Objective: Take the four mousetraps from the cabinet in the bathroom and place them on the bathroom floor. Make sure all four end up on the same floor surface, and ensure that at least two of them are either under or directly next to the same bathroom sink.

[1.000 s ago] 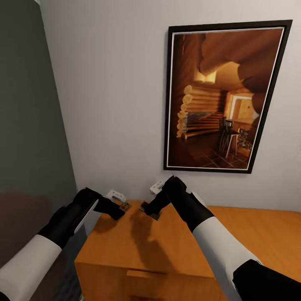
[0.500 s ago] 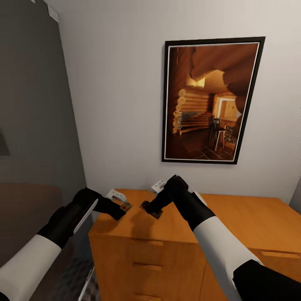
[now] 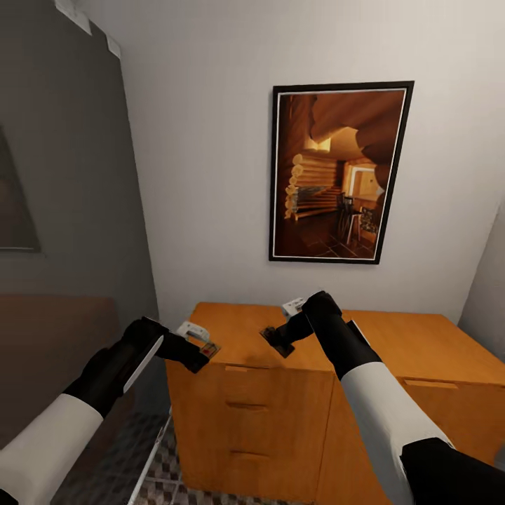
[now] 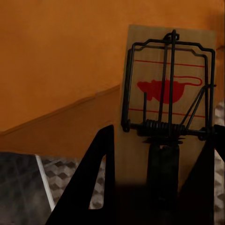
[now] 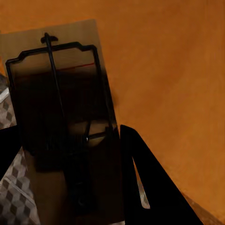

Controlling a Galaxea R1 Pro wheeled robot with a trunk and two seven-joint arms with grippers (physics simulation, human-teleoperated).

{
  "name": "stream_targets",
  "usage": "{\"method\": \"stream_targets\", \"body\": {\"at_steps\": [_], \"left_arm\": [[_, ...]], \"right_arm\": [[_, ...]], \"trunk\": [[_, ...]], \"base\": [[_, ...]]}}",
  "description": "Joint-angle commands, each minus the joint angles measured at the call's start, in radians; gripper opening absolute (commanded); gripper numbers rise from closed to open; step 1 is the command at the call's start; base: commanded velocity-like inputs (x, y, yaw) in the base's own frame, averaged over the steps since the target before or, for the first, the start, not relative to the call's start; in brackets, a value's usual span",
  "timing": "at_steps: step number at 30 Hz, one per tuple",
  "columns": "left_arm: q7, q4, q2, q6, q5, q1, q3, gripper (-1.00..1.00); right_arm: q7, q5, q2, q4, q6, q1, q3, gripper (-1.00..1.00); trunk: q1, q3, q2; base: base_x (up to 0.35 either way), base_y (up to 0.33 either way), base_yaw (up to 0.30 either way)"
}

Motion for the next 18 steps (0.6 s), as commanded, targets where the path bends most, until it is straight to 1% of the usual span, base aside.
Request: {"method": "stream_targets", "body": {"at_steps": [1, 4, 6, 8, 11, 12, 13, 15, 16, 18], "left_arm": [[0.006, 0.003, 0.001, 0.004, 0.007, -0.001, -0.002, -1.00], [0.007, 0.007, 0.000, 0.004, 0.005, -0.001, -0.002, -1.00], [0.007, 0.008, -0.001, 0.004, 0.004, -0.001, -0.002, -1.00], [0.008, 0.011, -0.001, 0.004, 0.005, -0.001, -0.002, -1.00], [0.010, 0.045, -0.002, 0.002, 0.006, -0.001, -0.002, -1.00], [0.010, 0.058, -0.003, 0.002, 0.006, -0.001, -0.002, -1.00], [0.010, 0.064, -0.003, 0.002, 0.006, -0.001, -0.002, -1.00], [0.011, 0.069, -0.003, 0.002, 0.006, -0.001, -0.002, -1.00], [0.011, 0.119, -0.004, 0.002, 0.006, -0.001, -0.002, -1.00], [0.012, 0.167, -0.006, 0.000, 0.007, -0.001, -0.002, -1.00]], "right_arm": [[0.004, 0.007, 0.000, -0.001, 0.005, 0.000, -0.001, -1.00], [0.000, 0.007, -0.006, -0.001, 0.005, 0.001, -0.005, -1.00], [-0.008, 0.007, -0.021, 0.000, 0.005, 0.007, -0.006, -1.00], [-0.012, 0.007, -0.028, 0.000, 0.005, 0.013, -0.007, -1.00], [-0.019, 0.006, -0.061, 0.000, 0.005, 0.050, -0.009, -1.00], [-0.020, 0.005, -0.078, 0.000, 0.005, 0.061, -0.015, -1.00], [-0.020, 0.005, -0.089, -0.001, 0.005, 0.067, -0.021, -1.00], [-0.021, 0.005, -0.103, -0.001, 0.005, 0.073, -0.026, -1.00], [-0.020, 0.005, -0.122, -0.001, 0.005, 0.105, -0.032, -1.00], [-0.020, 0.005, -0.124, -0.001, 0.005, 0.127, -0.033, -1.00]], "trunk": [[-0.001, -0.001, -0.001], [-0.001, -0.001, -0.001], [-0.001, -0.001, -0.001], [-0.001, -0.001, -0.001], [-0.001, -0.001, -0.001], [-0.001, -0.001, -0.001], [-0.001, -0.001, -0.001], [-0.001, -0.001, -0.001], [-0.001, -0.001, -0.001], [-0.001, -0.001, -0.001]], "base": [[-0.345, 0.000, 0.000], [-0.345, 0.000, 0.000], [-0.345, 0.000, 0.000], [-0.345, 0.000, 0.000], [-0.345, 0.000, 0.000], [-0.345, 0.000, 0.000], [-0.345, 0.000, 0.000], [-0.345, 0.000, 0.000], [-0.345, 0.000, 0.000], [-0.345, 0.000, 0.000]]}}
